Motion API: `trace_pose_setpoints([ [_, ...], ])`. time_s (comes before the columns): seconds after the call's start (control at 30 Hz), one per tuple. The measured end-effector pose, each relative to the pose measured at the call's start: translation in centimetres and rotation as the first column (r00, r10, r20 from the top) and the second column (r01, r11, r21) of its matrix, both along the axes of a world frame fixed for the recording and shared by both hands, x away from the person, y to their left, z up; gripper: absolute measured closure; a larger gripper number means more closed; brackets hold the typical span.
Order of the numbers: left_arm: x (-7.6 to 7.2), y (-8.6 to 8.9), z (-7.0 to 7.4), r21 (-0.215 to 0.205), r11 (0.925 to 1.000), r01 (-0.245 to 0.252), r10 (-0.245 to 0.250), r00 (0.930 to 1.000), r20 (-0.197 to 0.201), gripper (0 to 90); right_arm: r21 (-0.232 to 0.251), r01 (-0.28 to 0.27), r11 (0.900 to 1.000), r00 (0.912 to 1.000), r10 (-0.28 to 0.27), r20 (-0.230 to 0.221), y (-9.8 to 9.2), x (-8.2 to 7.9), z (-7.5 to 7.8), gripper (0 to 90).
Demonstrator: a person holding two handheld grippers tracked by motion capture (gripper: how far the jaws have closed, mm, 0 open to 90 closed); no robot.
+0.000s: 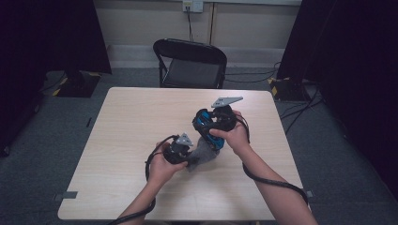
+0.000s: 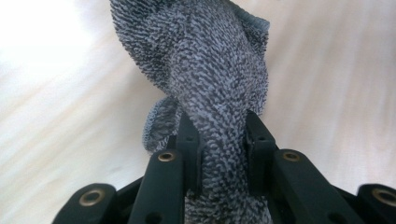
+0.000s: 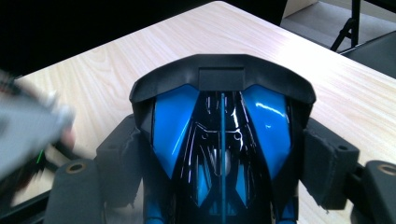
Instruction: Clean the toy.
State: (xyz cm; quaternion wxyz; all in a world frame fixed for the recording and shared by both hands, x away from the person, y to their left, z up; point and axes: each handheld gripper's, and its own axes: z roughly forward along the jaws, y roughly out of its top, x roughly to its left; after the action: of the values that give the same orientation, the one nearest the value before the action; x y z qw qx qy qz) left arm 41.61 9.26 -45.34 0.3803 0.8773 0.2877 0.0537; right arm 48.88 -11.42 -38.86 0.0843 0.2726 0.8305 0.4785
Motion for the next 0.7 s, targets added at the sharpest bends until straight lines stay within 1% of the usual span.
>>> trace_pose_setpoints([
  [0.03,0.2,0.5,0.2,0.002,0.9999,-0.014,0.014,0.9999,-0.001,73.0,0.002,-0.005,1.0,1.0,0.005,0.0,-0.1,-0.2,-0.1,25.9],
  [0.07,0.4,1.0,0.4,-0.006,0.9996,-0.027,0.027,0.9996,-0.002,73.0,0.005,-0.009,1.0,1.0,0.009,0.0,-0.2,-0.3,-0.2,25.9],
  [0.2,1.2,2.6,1.3,0.004,0.9972,-0.075,0.075,0.9972,0.011,73.0,0.002,-0.012,1.0,0.9999,0.012,-0.004,-0.6,-0.7,-0.6,25.9],
  [0.3,1.7,3.6,1.9,-0.007,0.9945,-0.104,0.104,0.9944,0.019,73.0,-0.001,-0.01,1.0,0.9999,0.01,-0.006,-0.9,-0.8,-1.0,25.9],
  [0.33,1.8,3.9,2.1,-0.016,0.9934,-0.114,0.114,0.9934,0.013,73.0,-0.006,-0.008,1.0,1.0,0.007,-0.006,-1.0,-0.9,-1.0,25.9],
  [0.37,2.0,4.2,2.3,-0.023,0.992,-0.124,0.124,0.9921,0.018,73.0,-0.01,-0.009,1.0,0.9999,0.009,-0.005,-1.1,-0.9,-1.1,25.9],
  [0.47,2.4,4.8,2.6,-0.049,0.9887,-0.141,0.142,0.9897,0.017,73.0,-0.017,-0.009,1.0,0.9999,0.009,-0.005,-1.4,-1.2,-1.4,25.9],
  [0.5,2.5,5.0,2.7,-0.053,0.9871,-0.151,0.152,0.9883,0.016,73.0,-0.018,-0.012,1.0,0.9999,0.012,-0.003,-1.5,-1.3,-1.5,25.9],
  [0.6,2.8,5.0,2.9,-0.056,0.9857,-0.159,0.16,0.987,0.017,73.0,-0.031,-0.015,0.999,0.9999,0.015,-0.002,-1.7,-1.6,-1.8,25.9],
  [0.63,2.8,4.9,3.0,-0.063,0.9849,-0.161,0.163,0.9864,0.024,73.0,-0.033,-0.015,0.999,0.9999,0.015,-0.002,-1.7,-1.6,-1.9,25.9],
  [0.7,2.9,4.7,3.2,-0.062,0.9853,-0.159,0.161,0.9866,0.027,73.0,-0.035,-0.018,0.999,0.9998,0.018,-0.002,-1.7,-1.8,-2.2,25.9],
])
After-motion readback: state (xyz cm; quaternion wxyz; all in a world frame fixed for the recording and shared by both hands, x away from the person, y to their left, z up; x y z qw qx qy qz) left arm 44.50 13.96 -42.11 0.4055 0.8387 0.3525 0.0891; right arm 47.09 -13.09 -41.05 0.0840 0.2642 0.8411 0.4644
